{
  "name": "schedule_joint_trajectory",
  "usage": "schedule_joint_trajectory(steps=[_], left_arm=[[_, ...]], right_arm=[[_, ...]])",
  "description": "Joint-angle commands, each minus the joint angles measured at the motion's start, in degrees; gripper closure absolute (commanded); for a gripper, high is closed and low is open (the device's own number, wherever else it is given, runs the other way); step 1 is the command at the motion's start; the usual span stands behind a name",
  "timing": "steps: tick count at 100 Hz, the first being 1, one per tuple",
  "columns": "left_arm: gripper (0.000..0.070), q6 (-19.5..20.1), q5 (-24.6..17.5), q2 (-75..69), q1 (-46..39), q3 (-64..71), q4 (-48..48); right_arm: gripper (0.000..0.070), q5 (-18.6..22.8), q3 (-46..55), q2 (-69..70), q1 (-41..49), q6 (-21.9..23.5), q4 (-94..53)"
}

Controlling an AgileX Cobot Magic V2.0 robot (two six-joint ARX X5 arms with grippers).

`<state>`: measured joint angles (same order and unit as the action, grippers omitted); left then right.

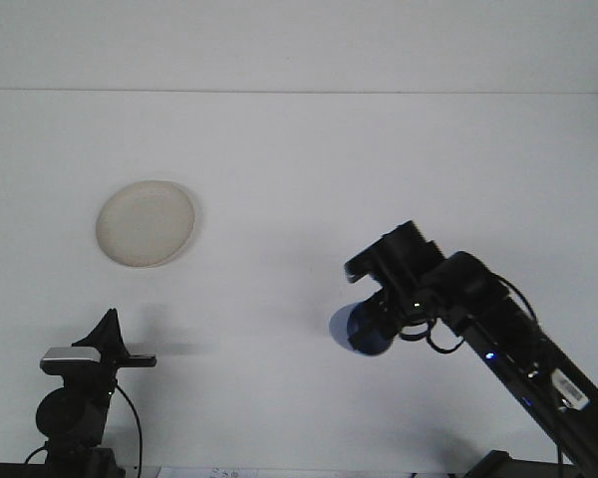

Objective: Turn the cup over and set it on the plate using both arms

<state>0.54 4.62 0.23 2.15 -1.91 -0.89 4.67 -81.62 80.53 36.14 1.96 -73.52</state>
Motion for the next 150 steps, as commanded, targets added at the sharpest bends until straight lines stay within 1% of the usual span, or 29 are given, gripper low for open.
schedule_joint_trajectory(steps=[1, 18, 33, 69, 74, 78, 85, 89, 92, 105, 111, 132, 138, 150], left_arm=[[0.0685, -0.1, 0.2, -0.1, 0.1, 1.1, -0.8], [0.0685, -0.1, 0.2, -0.1, 0.1, 1.1, -0.8], [0.0685, -0.1, 0.2, -0.1, 0.1, 1.1, -0.8], [0.0685, -0.1, 0.2, -0.1, 0.1, 1.1, -0.8], [0.0685, -0.1, 0.2, -0.1, 0.1, 1.1, -0.8], [0.0685, -0.1, 0.2, -0.1, 0.1, 1.1, -0.8], [0.0685, -0.1, 0.2, 0.0, 0.1, 1.1, -0.8], [0.0685, -0.1, 0.2, -0.1, 0.1, 1.1, -0.8], [0.0685, -0.1, 0.2, -0.1, 0.1, 1.1, -0.8], [0.0685, -0.1, 0.2, -0.1, 0.1, 1.1, -0.8], [0.0685, -0.1, 0.2, -0.1, 0.1, 1.1, -0.8], [0.0685, -0.1, 0.2, -0.1, 0.1, 1.1, -0.8], [0.0685, -0.1, 0.2, -0.1, 0.1, 1.1, -0.8], [0.0685, -0.1, 0.2, -0.1, 0.1, 1.1, -0.8]], right_arm=[[0.0699, -0.3, -1.3, 3.3, 3.3, 0.1, -0.5], [0.0700, -0.4, -1.3, 10.3, 9.9, -0.5, -3.0], [0.0700, -2.9, -1.3, 14.5, 13.5, -0.7, -3.2], [0.0691, -3.2, -1.3, 18.0, 15.7, -0.7, -2.4], [0.0652, -3.2, -1.3, 18.0, 15.7, -0.7, -2.2], [0.0577, -3.2, -1.3, 18.0, 15.7, -0.5, -2.2], [0.0421, -3.2, -1.3, 18.0, 15.7, -0.5, -2.2], [0.0359, -3.2, -1.3, 18.0, 15.7, -0.8, -2.2], [0.0333, -3.2, -1.3, 18.0, 15.7, -1.2, -2.0], [0.0329, -3.2, -1.4, 17.0, 15.6, -3.2, -1.2], [0.0329, -3.3, -1.4, 15.0, 15.3, -3.5, -0.1], [0.0329, -3.5, -1.2, 0.3, 13.9, -3.0, 7.6], [0.0329, -4.4, -1.0, -4.9, 13.6, -3.0, 9.3], [0.0329, -8.3, 1.9, -16.2, 13.6, -3.0, 13.2]])
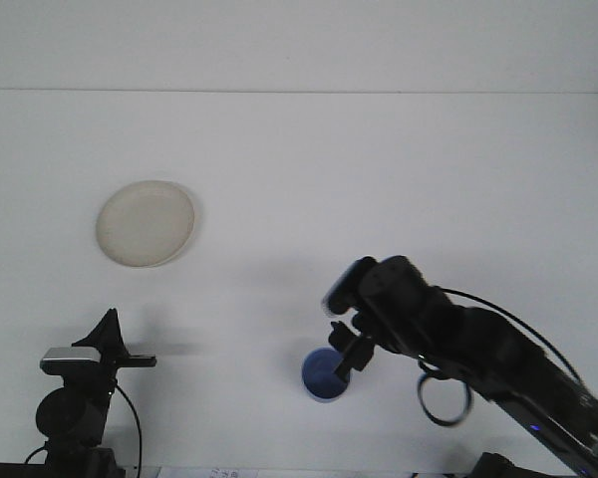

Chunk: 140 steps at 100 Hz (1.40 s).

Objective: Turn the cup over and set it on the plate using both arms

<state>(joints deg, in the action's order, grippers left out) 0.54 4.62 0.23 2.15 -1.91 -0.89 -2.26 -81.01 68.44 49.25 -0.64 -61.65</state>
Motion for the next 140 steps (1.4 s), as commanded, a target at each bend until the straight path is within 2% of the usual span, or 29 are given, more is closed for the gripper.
schedule_joint_trajectory(steps=[1, 9, 34, 46, 51, 58, 69, 74, 95, 103, 107, 115, 120, 131, 140], left_arm=[[0.0685, -0.1, 0.2, -0.1, 0.1, 1.1, -0.8], [0.0685, -0.1, 0.2, -0.1, 0.1, 1.1, -0.8], [0.0685, -0.2, 0.2, -0.1, 0.1, 1.1, -0.9], [0.0685, -6.4, 0.2, -0.1, 0.1, 1.1, -0.9], [0.0685, -8.9, 0.2, -0.1, 0.1, 1.1, -1.0], [0.0685, -10.3, 0.2, -0.1, 0.1, 1.1, -2.2], [0.0685, -18.7, 0.0, -0.1, 0.1, 0.7, -3.7], [0.0686, -21.0, -1.0, 0.0, 0.1, -0.6, -3.1], [0.0687, -21.0, -7.3, 4.1, 0.2, -14.7, 7.8], [0.0679, -18.9, -11.2, 9.6, 0.2, -22.7, 14.8], [0.0623, -16.9, -14.6, 13.0, 0.2, -26.8, 18.2], [0.0376, -14.1, -21.7, 20.5, 0.6, -34.6, 24.2], [0.0282, -13.4, -25.2, 25.3, 1.4, -39.2, 27.9], [0.0266, -12.1, -31.5, 35.6, 4.7, -48.3, 36.0], [0.0265, -11.1, -33.4, 43.7, 9.8, -54.4, 42.1]], right_arm=[[0.0329, -1.6, 1.8, -5.2, 0.5, -0.4, 1.7], [0.0329, -2.9, 7.4, -14.0, 0.5, -0.3, 6.2], [0.0329, -2.7, 31.9, -41.6, 0.5, 1.3, 21.8], [0.0329, -2.7, 38.7, -51.2, 0.5, 2.8, 23.6], [0.0329, -2.7, 40.2, -54.2, 0.5, 3.7, 23.5], [0.0329, -2.7, 41.5, -57.2, 0.5, 4.1, 23.5], [0.0329, -2.7, 41.7, -59.3, 0.5, 4.1, 23.4], [0.0329, -2.7, 41.7, -59.6, 0.5, 4.1, 23.4], [0.0329, -2.8, 41.7, -59.8, 0.5, 3.8, 22.3], [0.0329, -3.4, 41.7, -59.8, 0.5, 3.5, 21.8], [0.0329, -3.9, 41.7, -59.8, 0.5, 3.6, 21.5], [0.0329, -4.0, 41.7, -59.8, 0.5, 3.5, 20.9], [0.0329, -4.0, 41.7, -59.8, 0.5, 3.4, 20.6], [0.0329, -4.0, 41.7, -59.8, 0.5, 3.4, 20.0], [0.0329, -4.0, 41.7, -59.8, 0.5, 3.4, 19.5]])
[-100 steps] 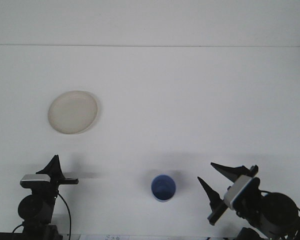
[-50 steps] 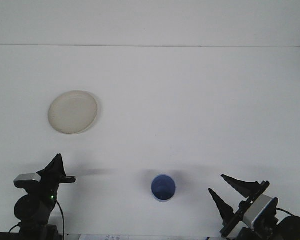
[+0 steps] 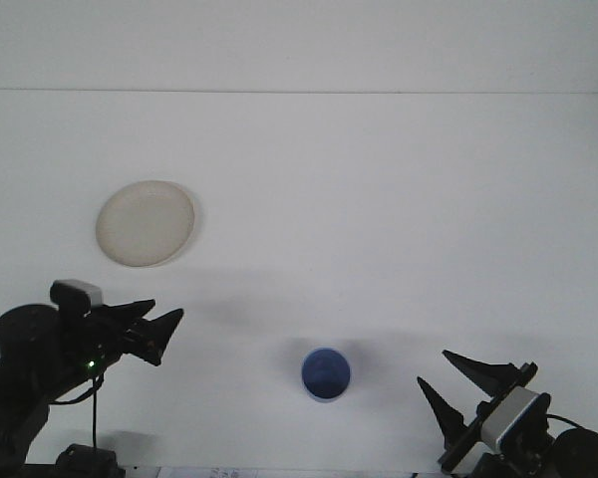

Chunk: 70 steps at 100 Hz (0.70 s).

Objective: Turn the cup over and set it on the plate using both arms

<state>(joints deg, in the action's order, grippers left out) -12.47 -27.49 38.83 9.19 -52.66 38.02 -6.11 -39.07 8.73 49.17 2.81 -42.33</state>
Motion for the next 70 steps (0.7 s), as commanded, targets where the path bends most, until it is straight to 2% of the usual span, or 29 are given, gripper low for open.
schedule_joint_trajectory(steps=[1, 19, 38, 47, 70], left_arm=[[0.0265, 2.0, -1.3, 5.9, 3.5, -4.3, 3.8], [0.0265, 3.0, 0.1, 20.0, 18.0, -11.9, 8.7], [0.0265, 3.0, 8.0, 33.5, 31.8, -17.6, 8.6], [0.0265, 3.0, 10.2, 38.8, 35.6, -20.1, 8.2], [0.0265, 3.0, 10.4, 47.9, 41.0, -24.2, 5.5]], right_arm=[[0.0329, -0.2, -0.2, 0.0, 0.6, -0.1, 0.2], [0.0329, -0.2, -0.2, 0.0, 0.6, -0.1, -0.4], [0.0329, -0.2, -0.2, 0.0, 0.6, -0.1, -1.2], [0.0329, -0.2, -0.2, 0.0, 0.6, -0.1, -1.6], [0.0329, -0.4, -0.2, 0.0, 0.6, -0.1, -2.3]])
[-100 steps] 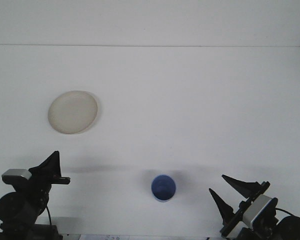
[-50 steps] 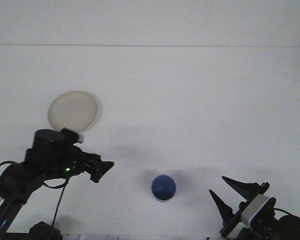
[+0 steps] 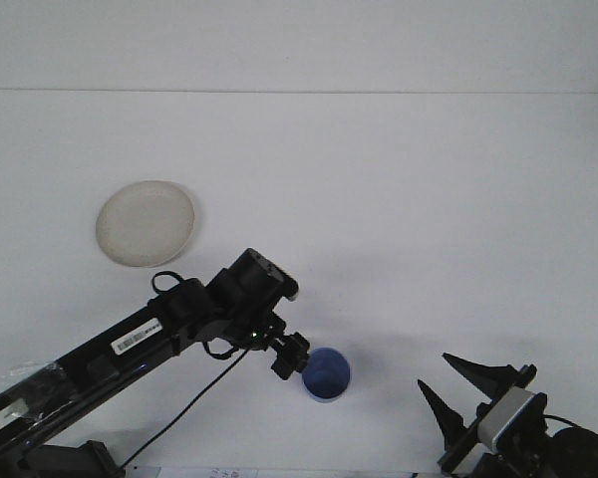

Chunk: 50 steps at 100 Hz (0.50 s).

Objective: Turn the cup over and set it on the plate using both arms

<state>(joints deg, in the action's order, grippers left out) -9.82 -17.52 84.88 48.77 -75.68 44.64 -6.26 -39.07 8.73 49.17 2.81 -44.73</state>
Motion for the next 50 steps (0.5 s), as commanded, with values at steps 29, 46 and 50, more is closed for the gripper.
schedule_joint_trajectory(steps=[29, 46, 50], left_arm=[[0.0266, 1.4, 1.6, 8.3, 4.0, -1.3, -3.3], [0.0314, 1.7, 4.1, 10.4, 4.4, -1.3, -3.4], [0.0384, 1.8, 4.6, 10.6, 4.6, -1.3, -3.4]], right_arm=[[0.0329, -0.3, -0.2, 0.0, 0.6, -0.1, 0.0], [0.0330, -0.3, -0.2, 0.0, 0.6, -0.1, 0.0], [0.0329, -0.2, -0.2, 0.0, 0.6, -0.1, 0.0]])
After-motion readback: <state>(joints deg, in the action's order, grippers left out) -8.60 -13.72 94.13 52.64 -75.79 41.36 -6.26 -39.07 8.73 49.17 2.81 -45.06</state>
